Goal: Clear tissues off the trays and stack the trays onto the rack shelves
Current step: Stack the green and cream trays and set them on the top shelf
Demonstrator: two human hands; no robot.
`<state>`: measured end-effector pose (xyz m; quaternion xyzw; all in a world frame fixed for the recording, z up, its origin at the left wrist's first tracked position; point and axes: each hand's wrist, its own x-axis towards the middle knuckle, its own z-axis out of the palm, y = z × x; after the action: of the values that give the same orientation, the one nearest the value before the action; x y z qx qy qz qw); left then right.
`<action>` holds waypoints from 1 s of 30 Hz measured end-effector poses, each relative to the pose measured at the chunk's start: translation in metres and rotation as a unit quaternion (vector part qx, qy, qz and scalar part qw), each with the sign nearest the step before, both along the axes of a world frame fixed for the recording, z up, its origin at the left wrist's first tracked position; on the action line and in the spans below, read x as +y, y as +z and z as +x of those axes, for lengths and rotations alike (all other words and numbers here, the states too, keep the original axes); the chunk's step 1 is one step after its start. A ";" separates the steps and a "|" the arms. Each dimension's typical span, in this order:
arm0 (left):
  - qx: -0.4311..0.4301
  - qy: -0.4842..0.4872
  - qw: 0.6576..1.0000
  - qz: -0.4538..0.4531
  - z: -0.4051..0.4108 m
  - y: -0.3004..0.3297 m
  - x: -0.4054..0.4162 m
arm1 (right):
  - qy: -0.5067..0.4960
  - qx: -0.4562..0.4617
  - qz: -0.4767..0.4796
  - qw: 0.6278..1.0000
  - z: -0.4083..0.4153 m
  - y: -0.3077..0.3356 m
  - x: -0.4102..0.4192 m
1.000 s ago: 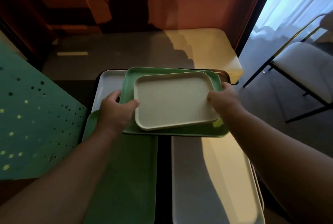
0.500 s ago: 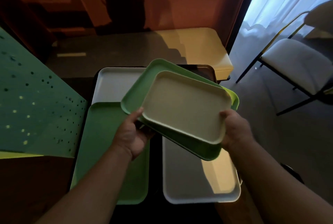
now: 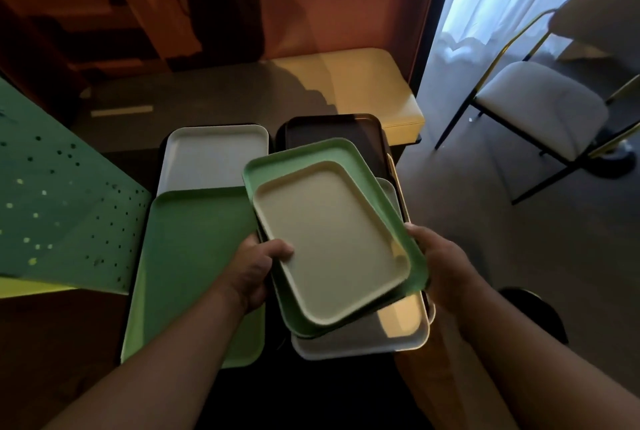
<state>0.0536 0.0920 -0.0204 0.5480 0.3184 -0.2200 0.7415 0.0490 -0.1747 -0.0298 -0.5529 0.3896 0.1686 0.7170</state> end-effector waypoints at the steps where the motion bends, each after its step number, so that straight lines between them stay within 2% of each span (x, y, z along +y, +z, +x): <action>1: 0.004 -0.019 1.000 0.014 -0.004 0.000 0.000 | 0.079 0.014 -0.039 0.996 0.000 -0.001 -0.006; 3: 0.008 -0.057 0.997 0.056 -0.010 -0.002 -0.004 | 0.220 0.036 -0.140 0.965 -0.003 0.001 -0.007; 4: 0.007 -0.076 0.994 0.081 -0.012 -0.002 -0.007 | 0.244 0.035 -0.184 0.952 -0.006 0.000 -0.003; 8: -0.023 -0.158 0.966 0.204 -0.016 -0.010 -0.013 | 0.184 0.020 -0.269 0.945 -0.025 -0.014 0.007; 13: -0.029 -0.211 0.934 0.287 -0.020 -0.010 -0.018 | 0.208 0.010 -0.381 0.901 -0.048 -0.024 0.010; 23: -0.019 -0.263 0.884 0.386 -0.025 -0.026 -0.023 | 0.236 0.034 -0.423 0.874 -0.047 -0.035 0.013; 30: 0.020 -0.301 0.864 0.404 -0.013 -0.026 -0.029 | 0.250 0.036 -0.396 0.883 -0.039 -0.039 0.011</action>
<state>0.0402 0.0634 -0.0467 0.8640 0.2138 -0.2959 0.3467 0.0098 -0.1641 -0.0690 -0.8635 0.2985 0.1939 0.3573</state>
